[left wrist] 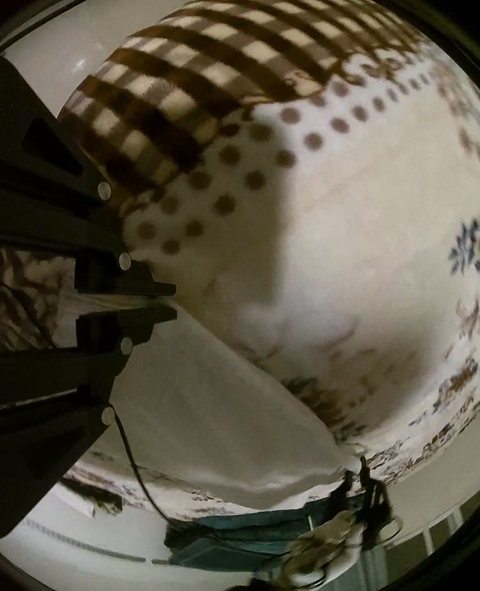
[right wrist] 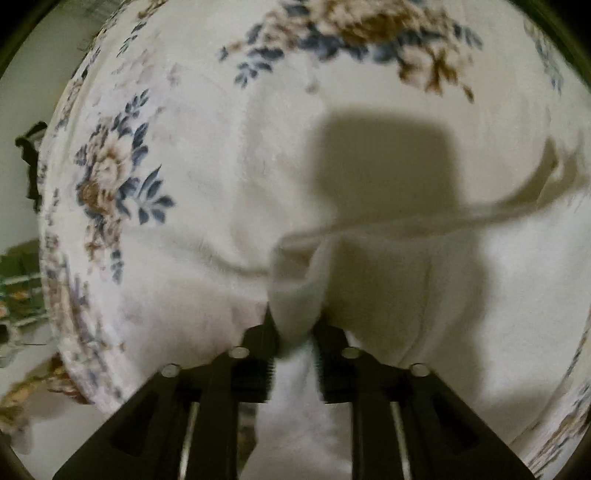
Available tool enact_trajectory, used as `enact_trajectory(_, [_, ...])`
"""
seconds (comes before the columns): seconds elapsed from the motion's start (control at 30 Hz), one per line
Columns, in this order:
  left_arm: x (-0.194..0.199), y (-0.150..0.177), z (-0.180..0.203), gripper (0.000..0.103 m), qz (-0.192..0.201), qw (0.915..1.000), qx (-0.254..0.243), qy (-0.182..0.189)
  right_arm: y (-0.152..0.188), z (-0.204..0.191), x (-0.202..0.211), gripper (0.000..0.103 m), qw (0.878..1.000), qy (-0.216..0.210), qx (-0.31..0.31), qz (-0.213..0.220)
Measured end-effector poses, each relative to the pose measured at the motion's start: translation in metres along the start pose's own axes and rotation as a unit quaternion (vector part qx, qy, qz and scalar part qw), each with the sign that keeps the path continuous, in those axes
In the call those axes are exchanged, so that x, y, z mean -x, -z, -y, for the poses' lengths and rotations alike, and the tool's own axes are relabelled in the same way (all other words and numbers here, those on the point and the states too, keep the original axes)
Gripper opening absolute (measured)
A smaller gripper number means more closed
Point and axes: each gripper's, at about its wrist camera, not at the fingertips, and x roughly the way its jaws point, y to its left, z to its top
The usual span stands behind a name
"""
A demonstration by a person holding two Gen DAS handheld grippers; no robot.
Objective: Fold small clothes
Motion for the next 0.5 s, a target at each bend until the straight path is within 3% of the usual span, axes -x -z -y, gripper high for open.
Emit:
enact_trajectory(0.1, [0.007, -0.002, -0.006, 0.009, -0.005, 0.9999, 0.002, -0.012, 0.032, 0.015, 0.014, 0.055, 0.998, -0.055, 0.007, -0.024])
enact_trajectory(0.17, [0.015, -0.002, -0.011, 0.013, 0.001, 0.9999, 0.004, -0.013, 0.072, 0.032, 0.027, 0.055, 0.996, -0.076, 0.021, -0.035])
enact_trajectory(0.23, [0.021, -0.001, -0.013, 0.027, 0.004, 0.9999, 0.005, -0.01, 0.118, 0.054, 0.034, 0.055, 0.995, -0.088, 0.026, -0.047])
enact_trajectory(0.3, [0.023, -0.001, -0.012, 0.047, 0.008, 0.9999, 0.0, -0.01, 0.168, 0.079, 0.032, 0.055, 0.993, -0.091, 0.02, -0.067])
enact_trajectory(0.4, [0.021, 0.003, -0.007, 0.049, 0.006, 0.9998, -0.011, -0.014, 0.255, 0.13, 0.011, 0.055, 0.99, -0.087, -0.02, -0.108])
enact_trajectory(0.5, [0.017, 0.007, 0.002, 0.049, 0.01, 0.9993, -0.023, -0.028, 0.336, 0.181, -0.03, 0.055, 0.975, -0.112, -0.104, -0.161])
